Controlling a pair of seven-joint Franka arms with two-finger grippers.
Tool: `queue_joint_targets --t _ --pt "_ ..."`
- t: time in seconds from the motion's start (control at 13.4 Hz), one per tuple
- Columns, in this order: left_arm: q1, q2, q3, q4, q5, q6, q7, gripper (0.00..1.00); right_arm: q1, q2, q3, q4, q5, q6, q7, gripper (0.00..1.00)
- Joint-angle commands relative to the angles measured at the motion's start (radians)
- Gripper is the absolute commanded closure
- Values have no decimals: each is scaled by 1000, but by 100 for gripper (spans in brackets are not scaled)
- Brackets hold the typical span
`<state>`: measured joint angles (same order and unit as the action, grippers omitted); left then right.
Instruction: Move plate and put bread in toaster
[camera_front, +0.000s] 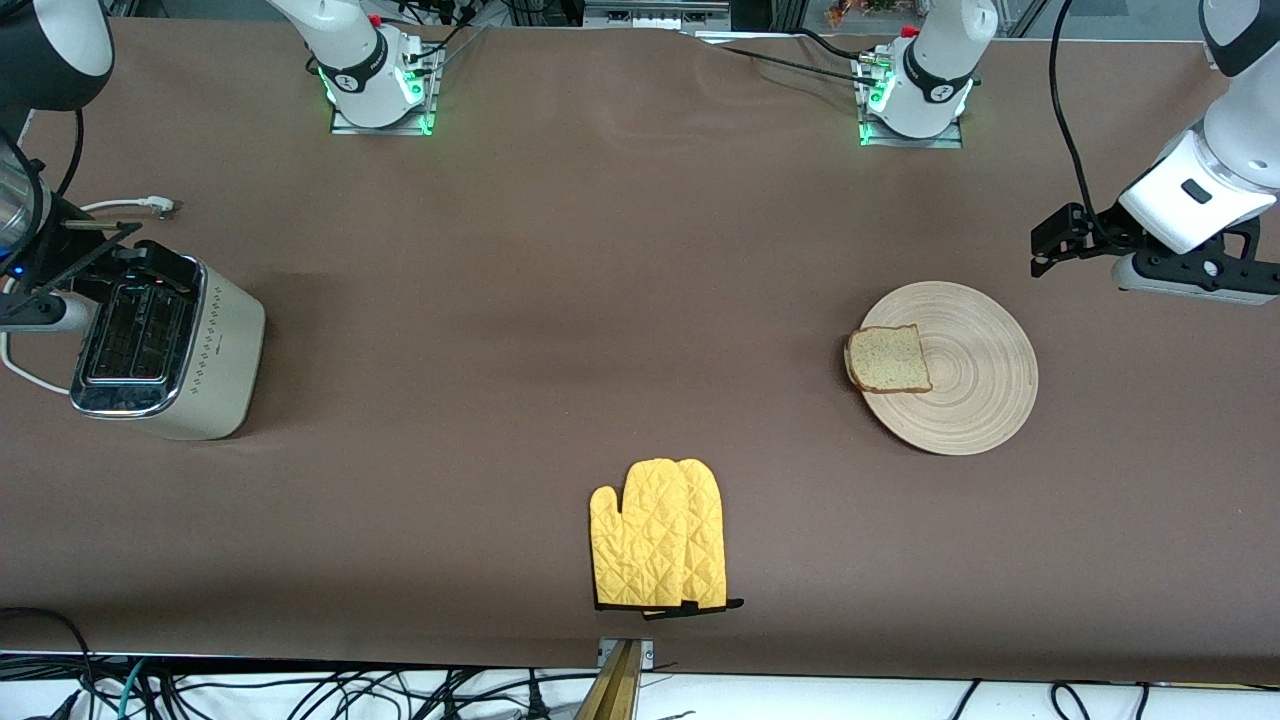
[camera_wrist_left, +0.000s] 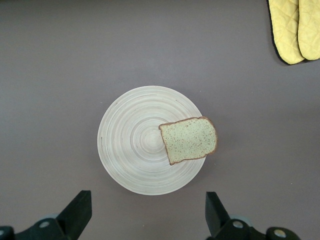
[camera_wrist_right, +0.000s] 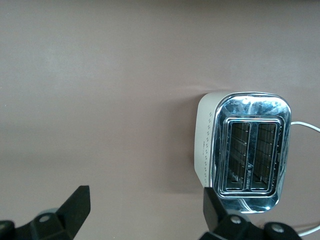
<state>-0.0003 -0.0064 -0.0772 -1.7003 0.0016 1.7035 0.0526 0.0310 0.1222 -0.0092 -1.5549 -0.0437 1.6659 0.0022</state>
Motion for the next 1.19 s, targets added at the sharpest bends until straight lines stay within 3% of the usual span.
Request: queue_joint_targets --t 0.0,0.67,0.89,1.12 --pt "2 10 -1 24 18 -16 23 0 0 10 5 25 2 -18 15 0" --pt "28 23 8 27 8 -19 23 0 0 10 5 25 2 -17 15 0" --pt "129 72 8 47 -72 -18 23 0 0 10 5 25 2 -17 16 0" --pt "227 137 7 45 -228 -18 24 0 0 10 5 25 2 -17 16 0"
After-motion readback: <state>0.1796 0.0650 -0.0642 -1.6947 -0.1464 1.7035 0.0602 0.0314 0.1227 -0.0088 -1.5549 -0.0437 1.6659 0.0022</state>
